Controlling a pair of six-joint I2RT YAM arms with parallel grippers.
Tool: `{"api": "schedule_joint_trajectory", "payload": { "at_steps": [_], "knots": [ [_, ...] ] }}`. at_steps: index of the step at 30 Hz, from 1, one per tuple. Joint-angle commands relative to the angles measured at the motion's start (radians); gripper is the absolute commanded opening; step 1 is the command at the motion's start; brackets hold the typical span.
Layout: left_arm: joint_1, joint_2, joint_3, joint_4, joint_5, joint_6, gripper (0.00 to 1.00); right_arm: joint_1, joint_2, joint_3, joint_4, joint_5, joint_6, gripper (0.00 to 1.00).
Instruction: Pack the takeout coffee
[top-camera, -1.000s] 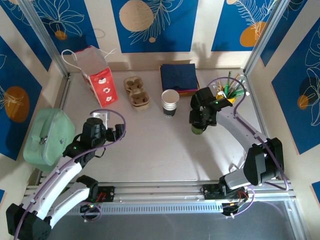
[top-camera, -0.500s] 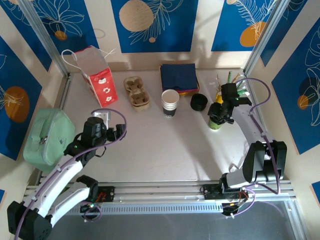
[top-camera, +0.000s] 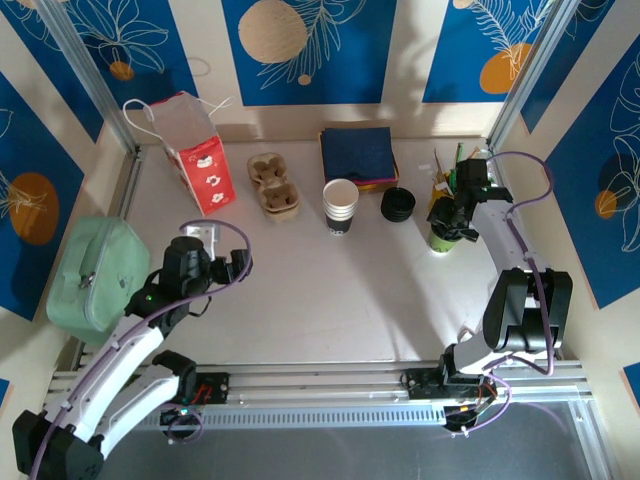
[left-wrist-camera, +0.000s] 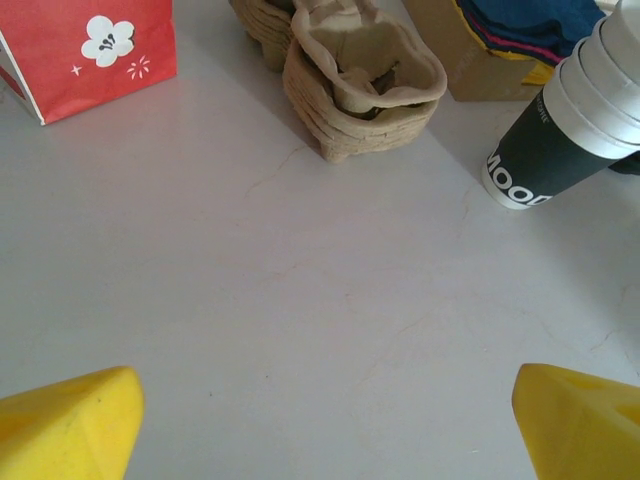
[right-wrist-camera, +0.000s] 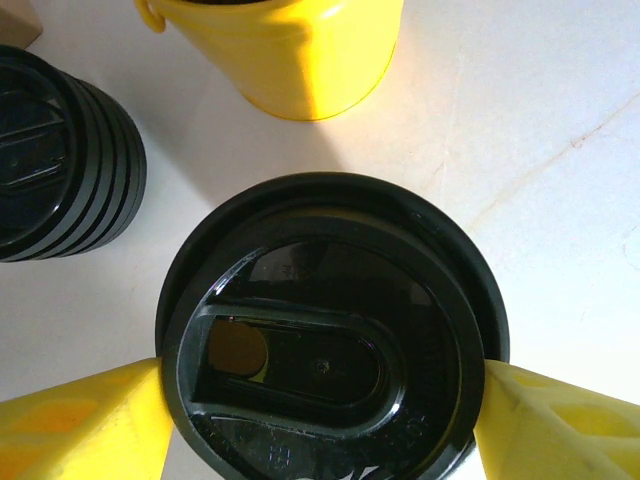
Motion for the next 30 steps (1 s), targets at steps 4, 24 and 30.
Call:
{"api": "schedule_joint_trajectory", "payload": {
  "at_steps": [4, 24, 30],
  "knots": [
    [0.015, -0.033, -0.011, -0.013, 0.009, -0.014, 0.95, -0.023, 0.013, 0.036, 0.005, -0.012, 0.0, 0.77],
    [0.015, -0.028, 0.034, -0.033, 0.021, -0.011, 0.96, -0.05, -0.097, 0.143, -0.127, -0.048, -0.014, 0.86],
    [0.015, 0.044, 0.087, -0.01, 0.086, -0.028, 0.95, -0.021, -0.229, 0.128, -0.1, -0.243, -0.033, 0.84]
  ]
}}
